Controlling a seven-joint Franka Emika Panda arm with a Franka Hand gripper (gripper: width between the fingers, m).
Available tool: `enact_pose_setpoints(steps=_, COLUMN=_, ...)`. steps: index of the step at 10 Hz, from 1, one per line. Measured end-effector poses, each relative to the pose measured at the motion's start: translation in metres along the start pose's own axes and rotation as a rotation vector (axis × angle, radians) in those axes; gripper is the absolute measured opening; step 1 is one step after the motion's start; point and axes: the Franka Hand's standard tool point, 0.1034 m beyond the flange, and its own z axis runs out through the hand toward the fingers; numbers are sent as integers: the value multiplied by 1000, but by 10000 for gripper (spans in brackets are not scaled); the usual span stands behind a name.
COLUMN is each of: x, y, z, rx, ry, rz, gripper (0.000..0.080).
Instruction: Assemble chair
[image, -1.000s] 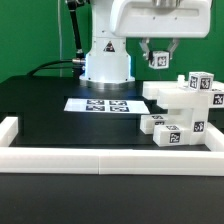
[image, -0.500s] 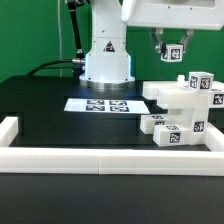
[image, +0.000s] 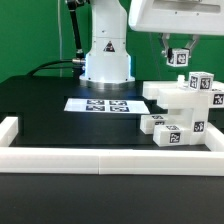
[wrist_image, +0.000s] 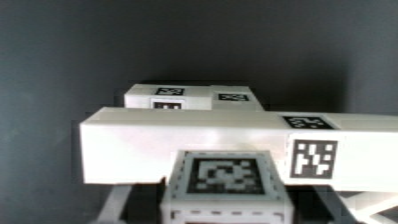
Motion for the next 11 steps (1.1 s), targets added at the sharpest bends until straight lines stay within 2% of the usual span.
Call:
enact_pose_setpoints(steps=6, x=0, y=-2, z=15, rx=-16, ry=-14, rz=-12, gripper=289)
enact_pose_setpoints(steps=11, x=0, y=-3, z=15, rx=-16, ry=-13, rz=-13, gripper=289)
